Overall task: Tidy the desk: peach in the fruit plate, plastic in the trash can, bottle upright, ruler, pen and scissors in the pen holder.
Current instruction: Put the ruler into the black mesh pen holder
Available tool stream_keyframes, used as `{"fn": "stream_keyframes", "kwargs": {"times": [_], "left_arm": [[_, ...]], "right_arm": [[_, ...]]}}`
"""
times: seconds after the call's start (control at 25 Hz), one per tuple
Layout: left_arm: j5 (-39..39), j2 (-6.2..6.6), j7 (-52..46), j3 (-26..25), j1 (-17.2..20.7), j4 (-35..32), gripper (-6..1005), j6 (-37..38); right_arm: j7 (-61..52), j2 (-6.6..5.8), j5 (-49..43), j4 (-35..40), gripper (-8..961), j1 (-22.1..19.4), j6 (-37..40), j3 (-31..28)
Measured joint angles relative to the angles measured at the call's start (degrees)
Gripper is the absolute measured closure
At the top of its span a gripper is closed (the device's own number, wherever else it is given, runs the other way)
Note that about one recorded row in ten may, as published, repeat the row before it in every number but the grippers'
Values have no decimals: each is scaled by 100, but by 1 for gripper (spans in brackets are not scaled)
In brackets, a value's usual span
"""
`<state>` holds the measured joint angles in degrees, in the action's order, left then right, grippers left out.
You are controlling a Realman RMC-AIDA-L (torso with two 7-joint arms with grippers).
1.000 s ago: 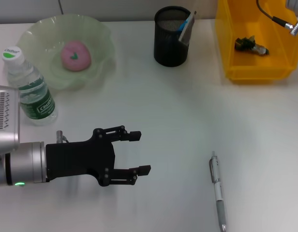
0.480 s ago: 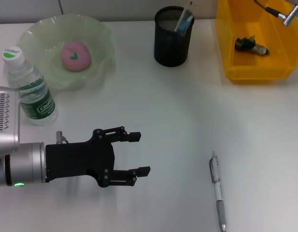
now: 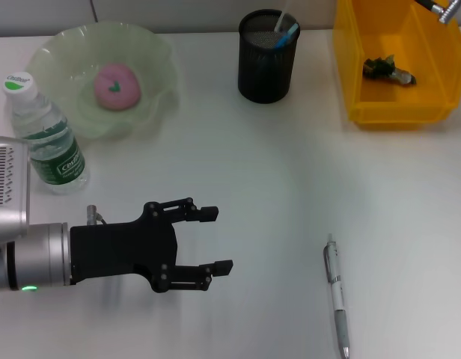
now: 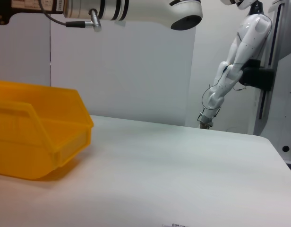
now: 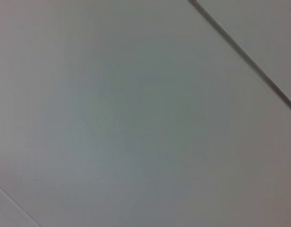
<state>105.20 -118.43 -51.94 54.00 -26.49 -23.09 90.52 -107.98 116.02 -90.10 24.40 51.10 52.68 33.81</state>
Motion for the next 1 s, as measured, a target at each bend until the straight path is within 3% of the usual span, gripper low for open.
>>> {"fn": "stream_keyframes", "kwargs": {"times": [0.36, 0.52, 1.0], "left_arm": [[0, -7, -7, -21, 3, 77, 188, 10], [-10, -13, -40, -22, 5, 120, 188, 19], [-210, -18, -7, -21, 60, 255, 188, 47]], "right_arm": [[1194, 127, 399, -88, 573, 315, -441, 51], [2183, 299, 418, -187, 573, 473, -751, 50], [4241, 342, 972, -731, 572, 724, -856, 128]]}}
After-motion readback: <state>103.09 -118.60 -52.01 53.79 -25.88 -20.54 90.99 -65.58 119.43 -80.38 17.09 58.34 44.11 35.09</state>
